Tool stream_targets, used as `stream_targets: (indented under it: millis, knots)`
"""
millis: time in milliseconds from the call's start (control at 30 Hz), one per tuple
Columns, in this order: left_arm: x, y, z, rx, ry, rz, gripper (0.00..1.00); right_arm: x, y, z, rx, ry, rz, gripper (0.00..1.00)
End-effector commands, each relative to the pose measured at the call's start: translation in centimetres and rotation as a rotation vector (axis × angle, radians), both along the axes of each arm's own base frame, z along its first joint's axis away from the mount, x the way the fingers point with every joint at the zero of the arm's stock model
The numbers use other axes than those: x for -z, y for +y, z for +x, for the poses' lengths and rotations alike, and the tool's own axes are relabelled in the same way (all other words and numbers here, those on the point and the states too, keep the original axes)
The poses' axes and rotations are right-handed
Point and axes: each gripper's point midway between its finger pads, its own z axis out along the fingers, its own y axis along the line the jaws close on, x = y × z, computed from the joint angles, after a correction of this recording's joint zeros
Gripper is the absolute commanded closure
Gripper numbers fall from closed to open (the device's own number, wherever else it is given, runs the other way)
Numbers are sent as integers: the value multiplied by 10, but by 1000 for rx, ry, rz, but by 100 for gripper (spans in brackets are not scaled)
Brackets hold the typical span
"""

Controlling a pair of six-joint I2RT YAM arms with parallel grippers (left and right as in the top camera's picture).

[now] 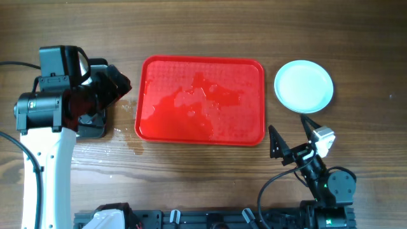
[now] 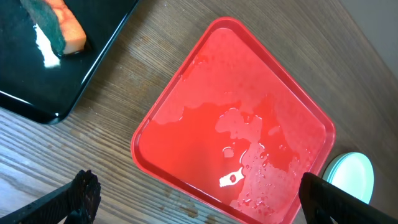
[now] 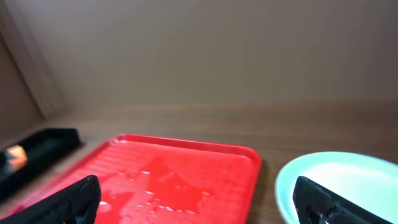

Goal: Clean dirty plates on tray and stack at the side

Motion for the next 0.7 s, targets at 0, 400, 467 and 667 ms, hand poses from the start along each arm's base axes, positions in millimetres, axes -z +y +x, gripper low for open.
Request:
stream_targets:
  millis: [0, 400, 467, 667]
  knots:
    - [-4, -2, 1, 12, -13, -4, 0, -3, -9, 2, 56, -70, -140, 0]
    - [-4, -2, 1, 12, -13, -4, 0, 1, -34, 9, 208, -43, -137, 0]
    - [-4, -2, 1, 12, -13, -4, 0, 1, -35, 9, 209, -44, -138, 0]
    - [-4, -2, 1, 12, -13, -4, 0, 1, -35, 9, 209, -43, -138, 0]
